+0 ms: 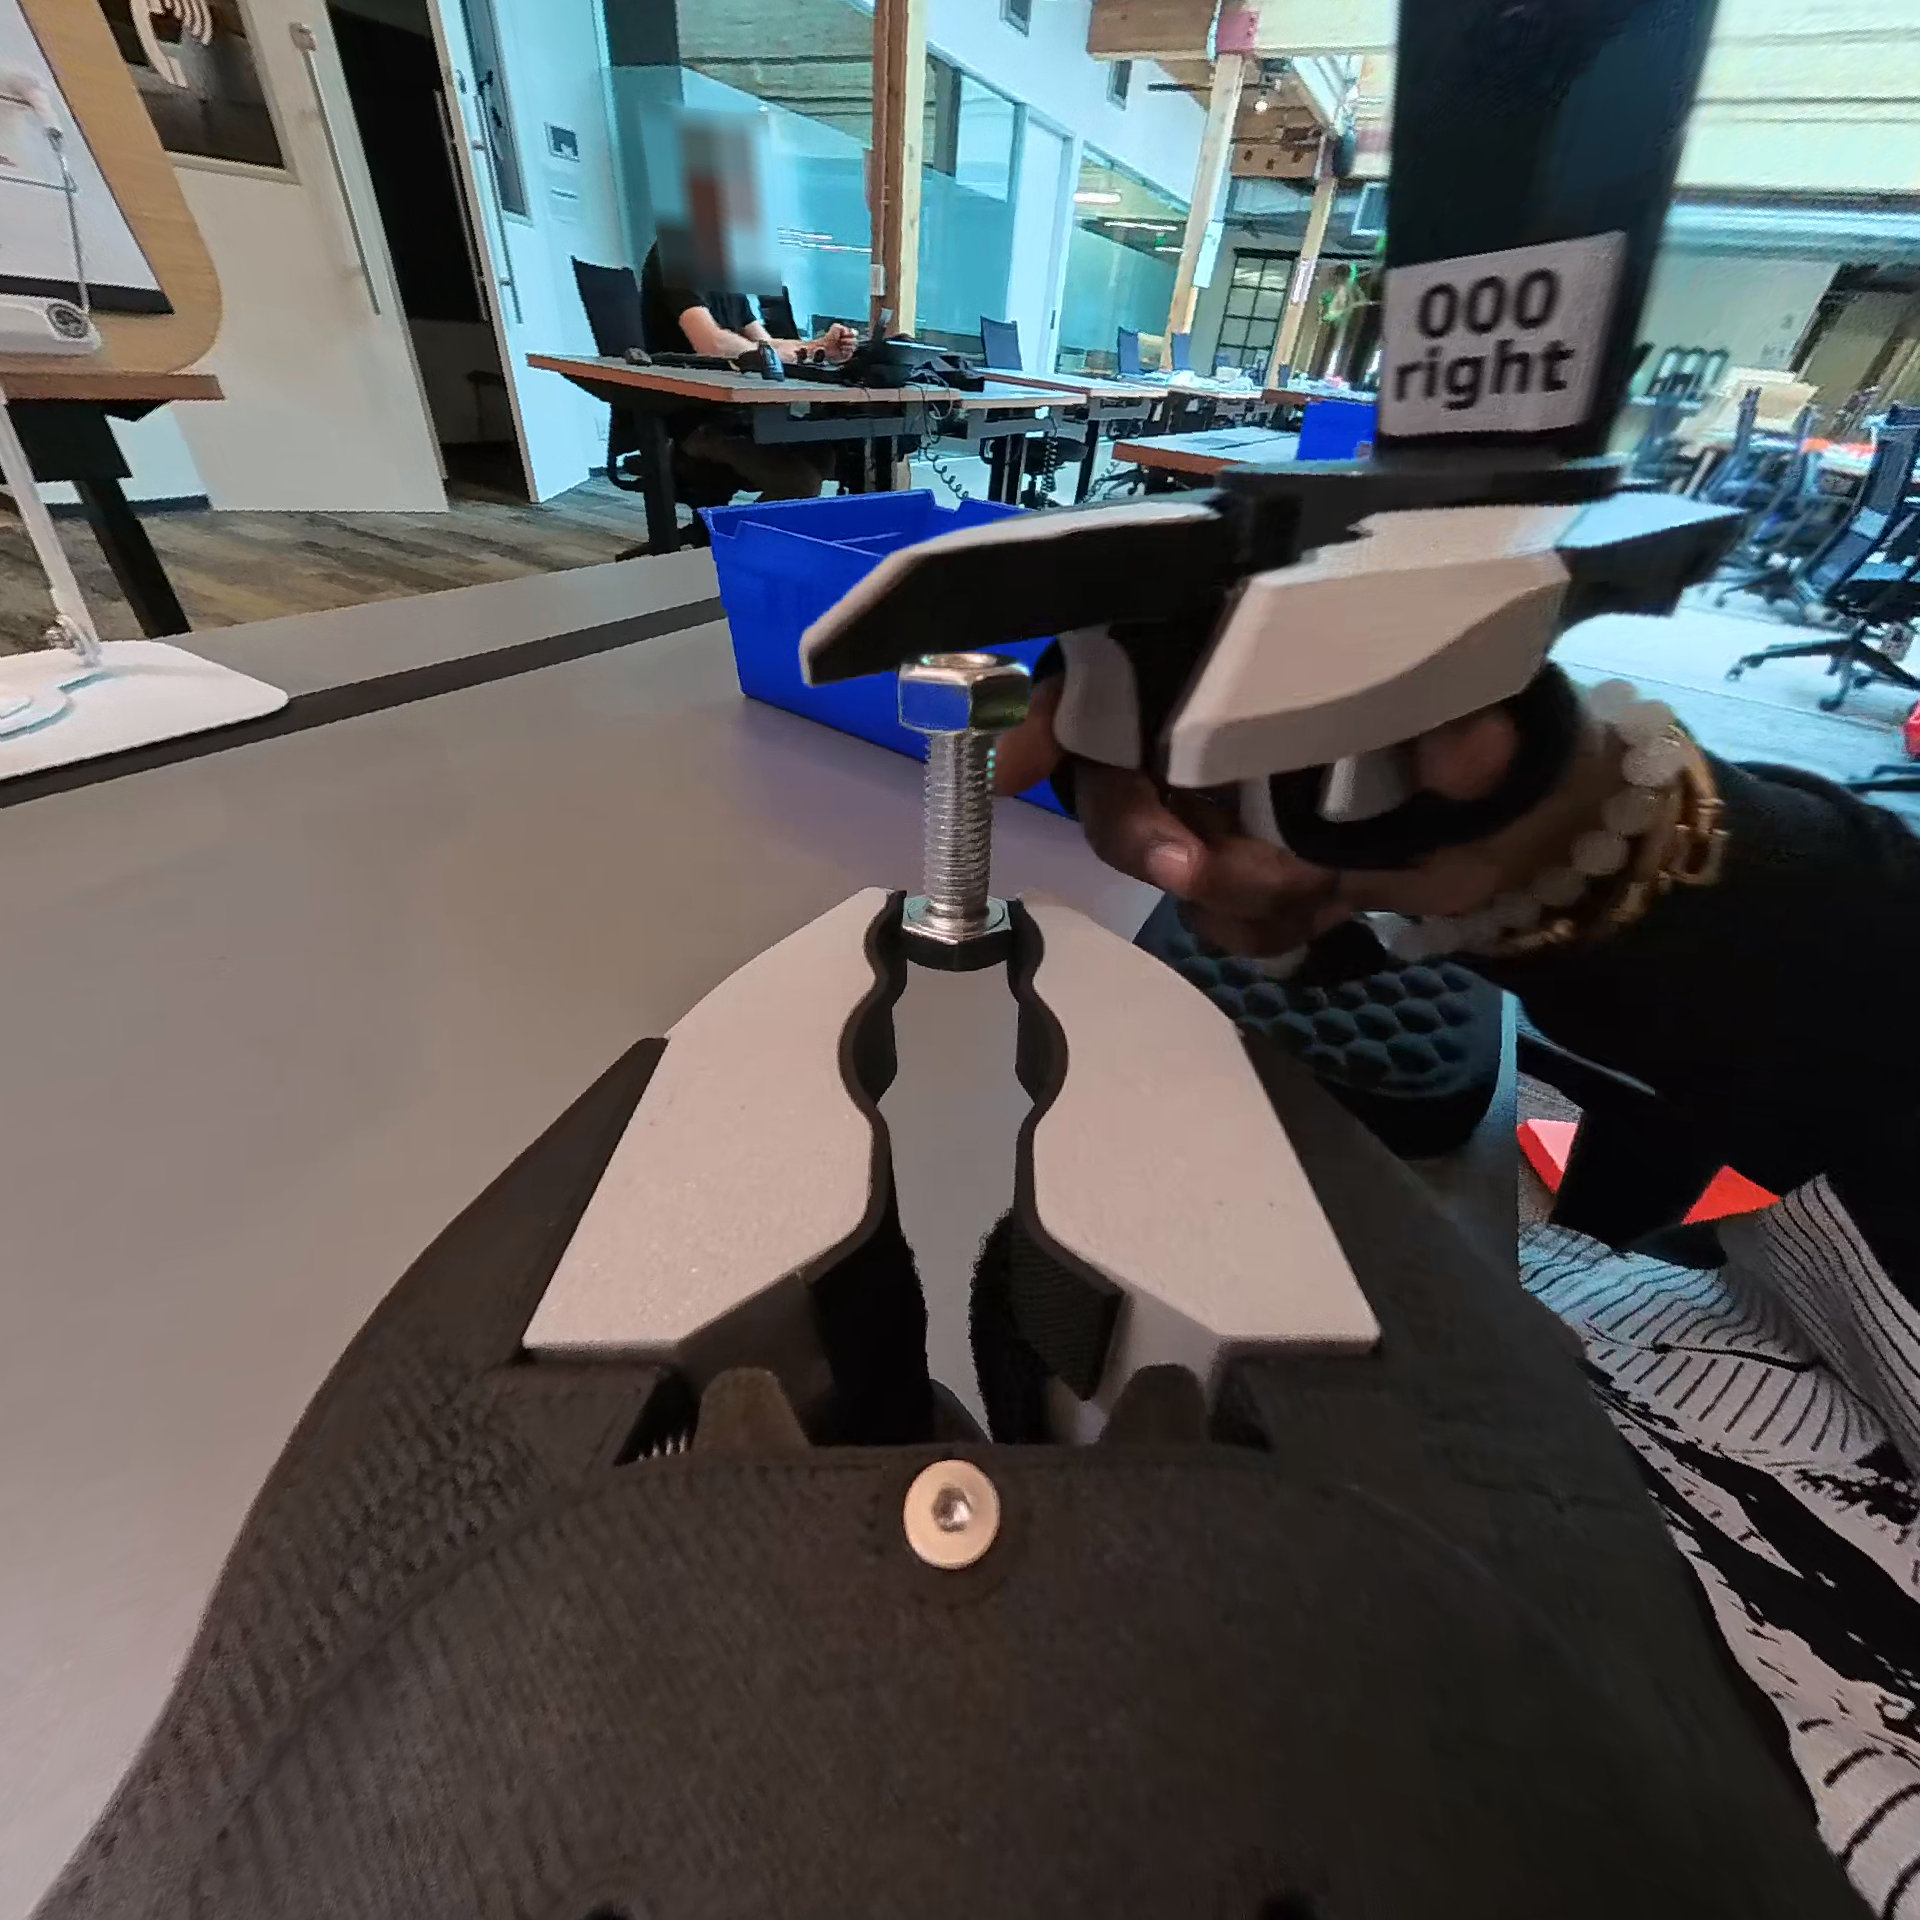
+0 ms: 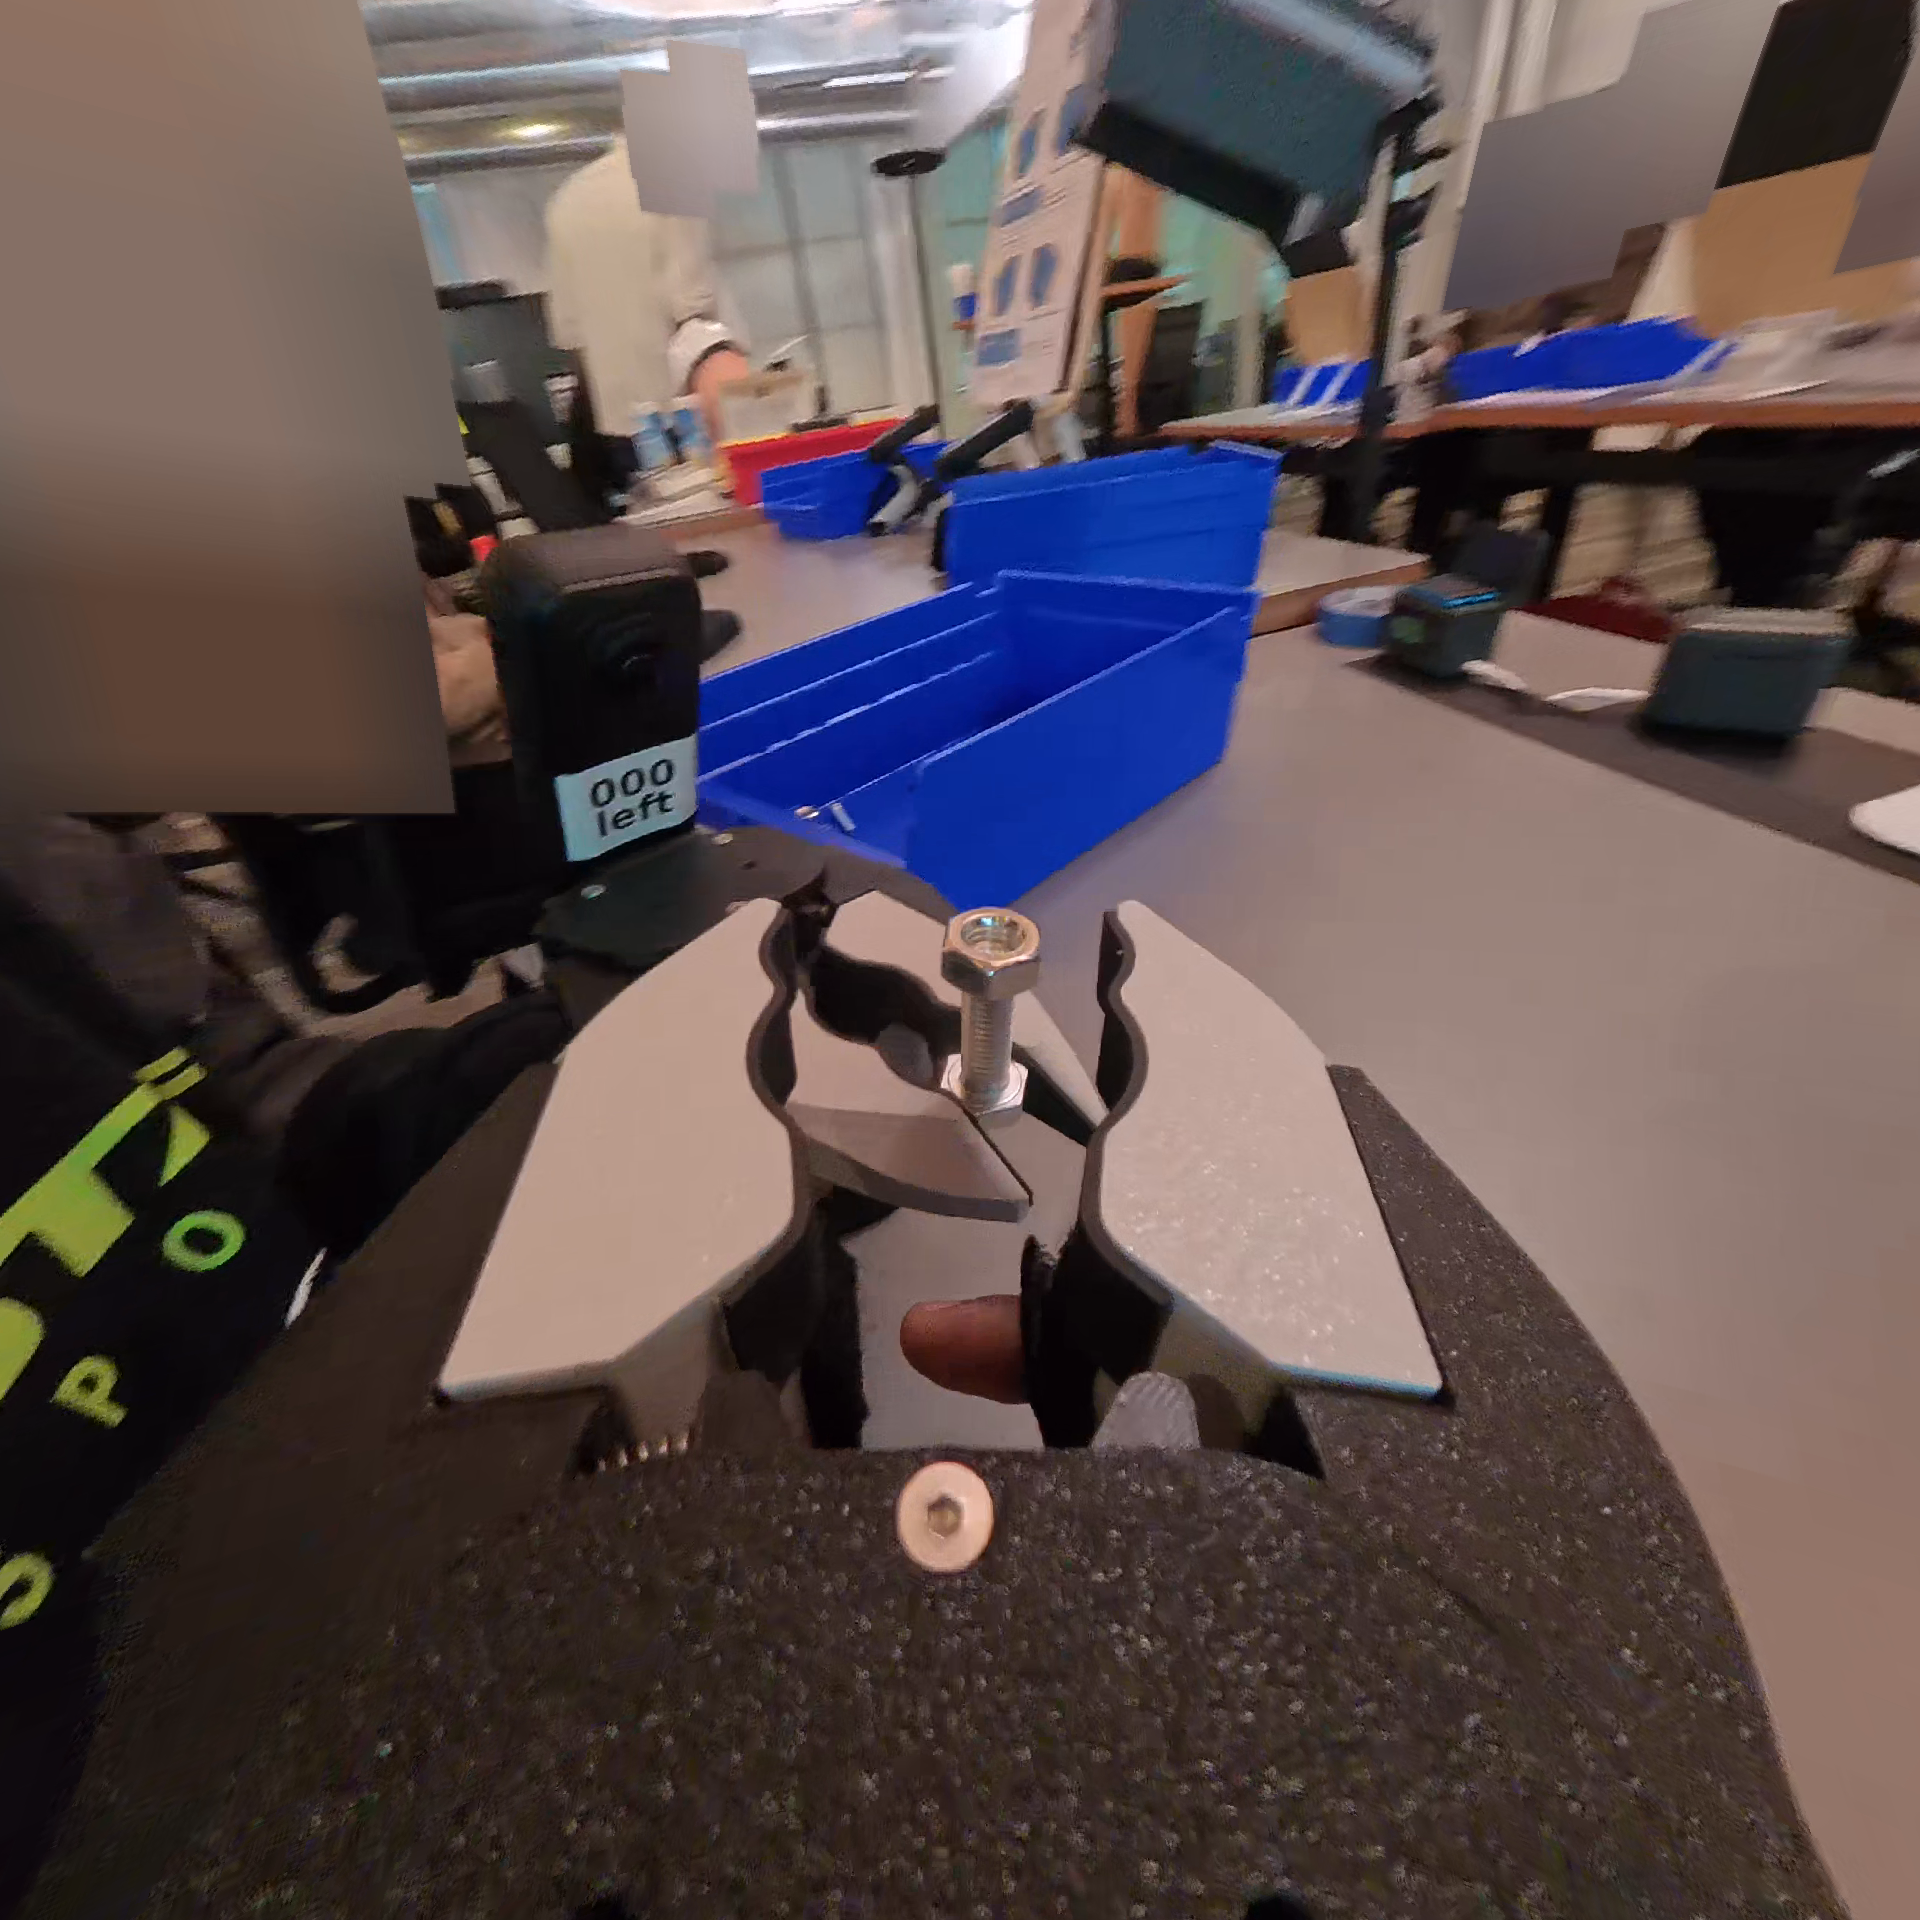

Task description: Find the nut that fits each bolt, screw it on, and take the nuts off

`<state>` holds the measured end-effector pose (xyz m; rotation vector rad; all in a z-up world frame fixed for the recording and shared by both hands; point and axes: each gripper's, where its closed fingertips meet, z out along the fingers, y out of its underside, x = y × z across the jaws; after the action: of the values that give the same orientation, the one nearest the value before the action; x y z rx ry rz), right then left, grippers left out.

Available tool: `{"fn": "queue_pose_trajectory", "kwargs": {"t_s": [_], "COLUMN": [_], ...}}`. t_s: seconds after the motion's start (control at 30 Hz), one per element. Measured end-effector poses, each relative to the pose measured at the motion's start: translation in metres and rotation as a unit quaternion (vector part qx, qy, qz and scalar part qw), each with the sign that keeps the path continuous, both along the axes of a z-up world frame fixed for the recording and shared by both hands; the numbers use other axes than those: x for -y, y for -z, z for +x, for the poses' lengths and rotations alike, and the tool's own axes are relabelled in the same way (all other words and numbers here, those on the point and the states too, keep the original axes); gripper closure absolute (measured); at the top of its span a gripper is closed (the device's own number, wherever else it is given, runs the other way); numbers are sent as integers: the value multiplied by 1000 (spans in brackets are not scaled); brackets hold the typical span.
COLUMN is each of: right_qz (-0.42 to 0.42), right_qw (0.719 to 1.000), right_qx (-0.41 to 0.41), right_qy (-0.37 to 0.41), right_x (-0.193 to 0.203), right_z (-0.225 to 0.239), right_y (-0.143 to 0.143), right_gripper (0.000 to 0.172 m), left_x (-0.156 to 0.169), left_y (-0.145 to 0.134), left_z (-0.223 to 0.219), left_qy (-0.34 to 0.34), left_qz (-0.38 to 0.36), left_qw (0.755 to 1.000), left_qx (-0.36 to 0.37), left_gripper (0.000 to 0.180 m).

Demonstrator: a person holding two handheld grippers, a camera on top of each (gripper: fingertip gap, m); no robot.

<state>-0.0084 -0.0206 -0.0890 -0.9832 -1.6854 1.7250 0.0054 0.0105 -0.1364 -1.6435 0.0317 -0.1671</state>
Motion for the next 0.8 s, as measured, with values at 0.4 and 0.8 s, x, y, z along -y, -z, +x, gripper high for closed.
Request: {"fn": "queue_pose_trajectory", "kwargs": {"t_s": [0.4,0.8], "right_qz": [-30,-63], "right_qw": [999,998], "right_qx": [-8,-23], "right_qy": [-13,-8], "right_x": [-2,-2], "right_z": [10,3], "right_y": [-1,-3], "right_gripper": [126,112], "left_x": [-1,1], "left_y": [1,-1], "left_z": [-5,0], "left_qy": [-14,6], "left_qz": [-4,4], "left_qw": [1000,1000], "left_qx": [9,7], "left_gripper": [162,162]}}
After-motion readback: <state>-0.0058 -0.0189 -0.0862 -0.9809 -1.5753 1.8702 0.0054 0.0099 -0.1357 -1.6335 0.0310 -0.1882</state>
